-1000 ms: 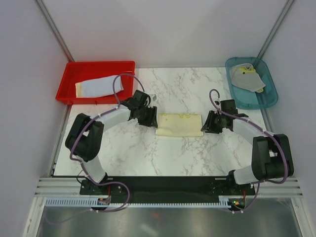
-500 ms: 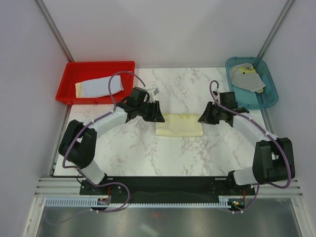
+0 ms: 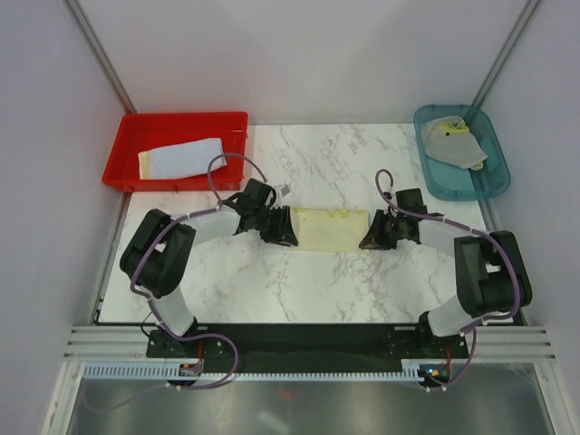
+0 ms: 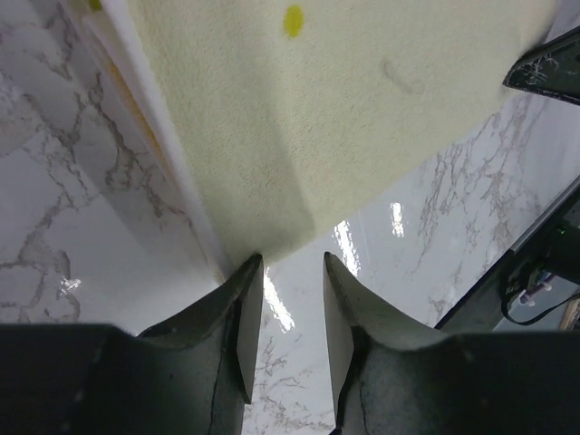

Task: Fold and stack the towels
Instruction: Fold the towel, then neatly place the folded towel into the bin

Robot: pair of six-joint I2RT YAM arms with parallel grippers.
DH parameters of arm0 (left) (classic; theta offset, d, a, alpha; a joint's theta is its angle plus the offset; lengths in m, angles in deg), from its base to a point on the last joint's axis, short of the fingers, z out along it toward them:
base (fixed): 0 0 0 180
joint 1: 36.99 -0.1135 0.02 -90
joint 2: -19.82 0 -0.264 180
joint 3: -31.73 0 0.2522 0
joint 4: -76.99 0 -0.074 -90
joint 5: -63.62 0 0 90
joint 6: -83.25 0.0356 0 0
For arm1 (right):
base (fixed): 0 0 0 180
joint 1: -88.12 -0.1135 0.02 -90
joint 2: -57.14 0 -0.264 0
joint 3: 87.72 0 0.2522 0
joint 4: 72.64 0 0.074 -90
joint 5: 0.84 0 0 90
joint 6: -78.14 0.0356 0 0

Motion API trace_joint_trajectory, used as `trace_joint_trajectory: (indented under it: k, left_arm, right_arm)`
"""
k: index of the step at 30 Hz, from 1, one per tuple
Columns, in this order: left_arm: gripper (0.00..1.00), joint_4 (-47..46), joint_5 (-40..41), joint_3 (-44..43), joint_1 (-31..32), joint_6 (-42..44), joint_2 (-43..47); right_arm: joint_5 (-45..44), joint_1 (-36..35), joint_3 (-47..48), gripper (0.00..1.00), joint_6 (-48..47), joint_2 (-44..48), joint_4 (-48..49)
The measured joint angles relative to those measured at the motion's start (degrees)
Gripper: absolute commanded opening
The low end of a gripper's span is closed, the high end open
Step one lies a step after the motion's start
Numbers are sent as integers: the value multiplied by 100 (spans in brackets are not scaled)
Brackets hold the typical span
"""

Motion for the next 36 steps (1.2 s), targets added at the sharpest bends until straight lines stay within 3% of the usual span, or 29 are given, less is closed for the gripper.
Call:
trace_joint_trajectory:
  k: [4,9,16,24,30,36]
  left_arm:
    - [47,214,203,-487,-2,26,96]
    - [43,273,315,-1224,-83,188,15]
    - [43,278,275,-2072,-334,374,-1058]
    - [44,492,81,-2387,-702,463,-1740]
    - [54,671,-37,-2605,-756,669,-1659]
    - [63,979,151,-2188,-756,833,-741]
  right_arm:
    - [-37,0,302,17,-22,24,-175]
    - [-103,37,944,18,-59,-114,-247]
    - [-157,275,1952,19,-175,-1134,-173]
    - [-149,376,2221,21,-313,-1915,55]
    - [-256,361,2306,27,-365,-1838,-83]
    - [-376,363,2420,46,-393,-1193,-411]
